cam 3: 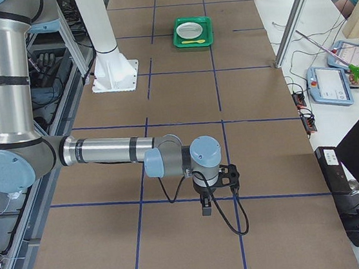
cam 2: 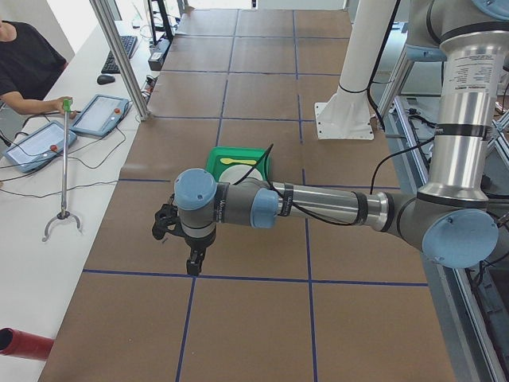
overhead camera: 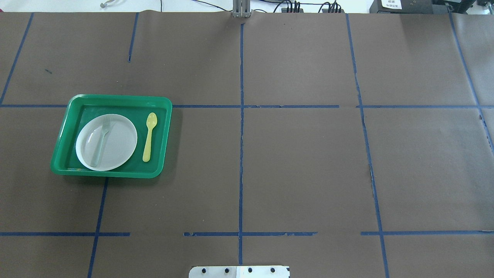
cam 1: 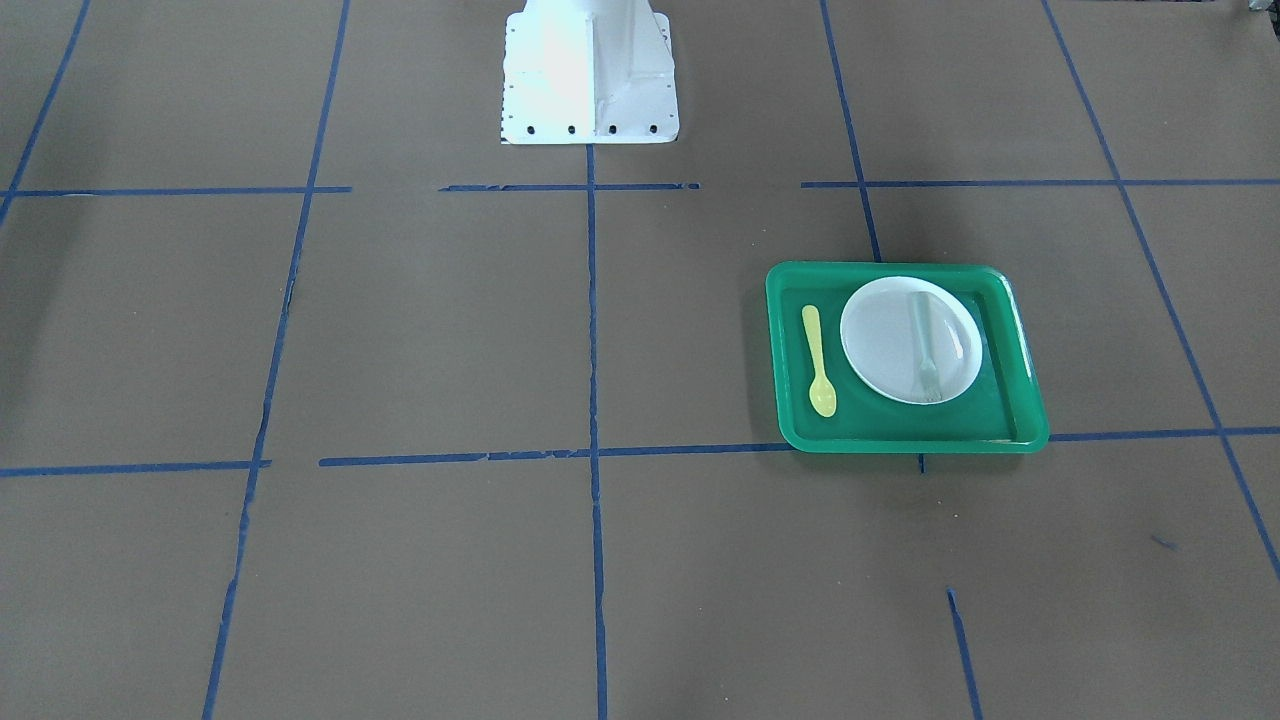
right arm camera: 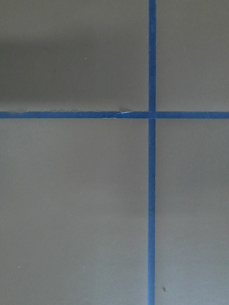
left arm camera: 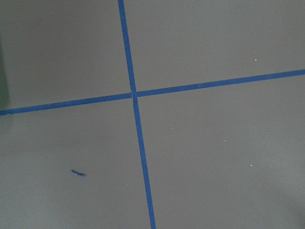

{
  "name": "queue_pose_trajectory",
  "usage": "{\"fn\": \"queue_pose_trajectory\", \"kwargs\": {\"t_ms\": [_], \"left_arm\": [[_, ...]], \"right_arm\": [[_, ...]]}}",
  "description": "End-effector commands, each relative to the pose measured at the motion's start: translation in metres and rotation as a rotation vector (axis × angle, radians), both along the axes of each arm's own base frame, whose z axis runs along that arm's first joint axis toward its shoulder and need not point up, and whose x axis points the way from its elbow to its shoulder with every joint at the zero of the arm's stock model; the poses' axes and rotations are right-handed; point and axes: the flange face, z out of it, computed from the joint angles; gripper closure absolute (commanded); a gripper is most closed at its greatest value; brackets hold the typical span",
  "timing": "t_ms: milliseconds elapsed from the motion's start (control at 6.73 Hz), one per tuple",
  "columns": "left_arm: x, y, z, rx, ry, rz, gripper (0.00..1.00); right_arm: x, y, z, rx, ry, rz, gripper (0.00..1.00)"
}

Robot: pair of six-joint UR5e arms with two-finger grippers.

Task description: Place spoon

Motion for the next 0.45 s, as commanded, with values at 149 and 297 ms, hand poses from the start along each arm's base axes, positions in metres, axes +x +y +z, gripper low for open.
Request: {"fn": "queue_pose_trajectory", "kwargs": {"t_ms": [149,297], "left_arm": [[0.0008,-0.0017,0.0125,-0.067,0.001,0.023,0.02],[-0.0002,-0.0066,0.0053,-0.085,0.002,0.021,0.02]], "right_arm": [[0.0000,0.0000,0.0000,0.000,0.000,0.000,0.00],[0.0000,0.0000,0.0000,0.000,0.000,0.000,0.00]]}}
